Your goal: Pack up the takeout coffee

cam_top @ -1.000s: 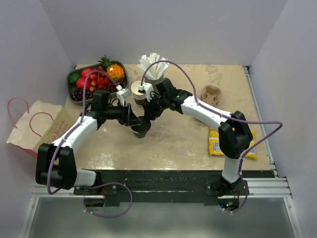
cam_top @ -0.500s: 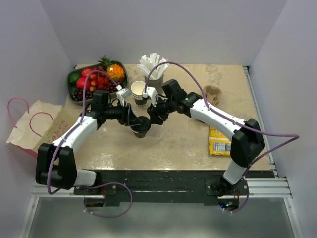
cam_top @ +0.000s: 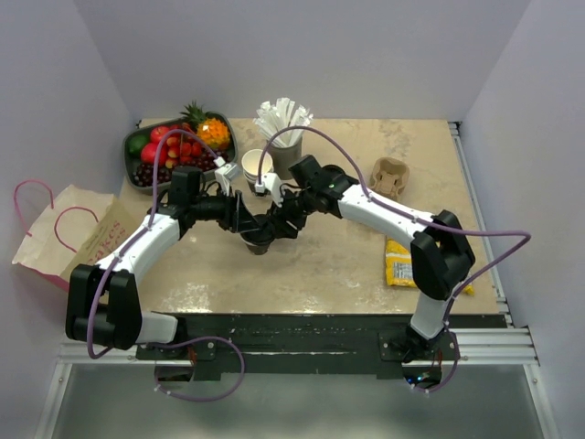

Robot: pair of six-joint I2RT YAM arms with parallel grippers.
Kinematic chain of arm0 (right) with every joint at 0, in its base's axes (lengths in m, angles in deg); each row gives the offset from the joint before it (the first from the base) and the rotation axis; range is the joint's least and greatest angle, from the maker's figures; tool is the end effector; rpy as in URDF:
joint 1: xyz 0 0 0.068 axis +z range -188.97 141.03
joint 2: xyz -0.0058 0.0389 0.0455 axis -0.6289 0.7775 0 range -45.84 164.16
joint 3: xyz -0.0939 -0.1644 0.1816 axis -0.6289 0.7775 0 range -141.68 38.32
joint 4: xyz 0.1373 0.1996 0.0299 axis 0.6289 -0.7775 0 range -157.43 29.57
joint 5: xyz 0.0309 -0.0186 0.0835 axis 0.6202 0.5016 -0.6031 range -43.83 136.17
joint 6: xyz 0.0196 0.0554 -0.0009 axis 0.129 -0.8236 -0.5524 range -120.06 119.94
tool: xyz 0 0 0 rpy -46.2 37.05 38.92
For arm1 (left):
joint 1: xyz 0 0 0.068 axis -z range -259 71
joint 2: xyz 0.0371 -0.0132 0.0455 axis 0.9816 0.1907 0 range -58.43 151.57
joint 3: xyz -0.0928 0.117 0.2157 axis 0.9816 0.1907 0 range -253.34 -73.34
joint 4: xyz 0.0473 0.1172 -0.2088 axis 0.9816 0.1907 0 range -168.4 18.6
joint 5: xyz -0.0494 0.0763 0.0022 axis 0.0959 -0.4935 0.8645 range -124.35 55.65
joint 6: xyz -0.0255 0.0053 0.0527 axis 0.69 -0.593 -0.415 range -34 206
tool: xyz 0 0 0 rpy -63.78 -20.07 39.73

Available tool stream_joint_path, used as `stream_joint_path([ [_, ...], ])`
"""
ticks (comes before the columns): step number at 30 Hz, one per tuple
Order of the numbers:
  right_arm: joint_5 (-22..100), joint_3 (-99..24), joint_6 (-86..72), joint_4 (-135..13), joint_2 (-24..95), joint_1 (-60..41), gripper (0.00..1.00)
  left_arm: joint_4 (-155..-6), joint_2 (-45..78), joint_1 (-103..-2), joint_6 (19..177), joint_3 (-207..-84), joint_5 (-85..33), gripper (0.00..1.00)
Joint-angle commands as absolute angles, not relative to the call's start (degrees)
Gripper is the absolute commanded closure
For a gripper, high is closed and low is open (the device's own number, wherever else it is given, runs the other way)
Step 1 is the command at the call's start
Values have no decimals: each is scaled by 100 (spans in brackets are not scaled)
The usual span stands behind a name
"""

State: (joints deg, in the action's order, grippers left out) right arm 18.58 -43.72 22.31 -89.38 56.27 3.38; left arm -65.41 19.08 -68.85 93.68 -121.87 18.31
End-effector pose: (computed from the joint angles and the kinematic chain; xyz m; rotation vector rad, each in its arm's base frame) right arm 0.2672 0.2704 0.2554 -1.4825 1.9250 0.7420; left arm 0.2564 -0.0804 0.2367 0.5267 2.1650 -1.2140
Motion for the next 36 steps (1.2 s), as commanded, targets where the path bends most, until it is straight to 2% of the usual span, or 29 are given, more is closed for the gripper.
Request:
stream_joint_path([
  [1,1936,-4684,2289,-8759,5752,445,43,-6522,1803,-6934,9224,-12265,1865,47],
  [36,2174,-4975,1831,-8670,5972,603,44,-6364,1566,-7083,9180,-12186,1759,48],
])
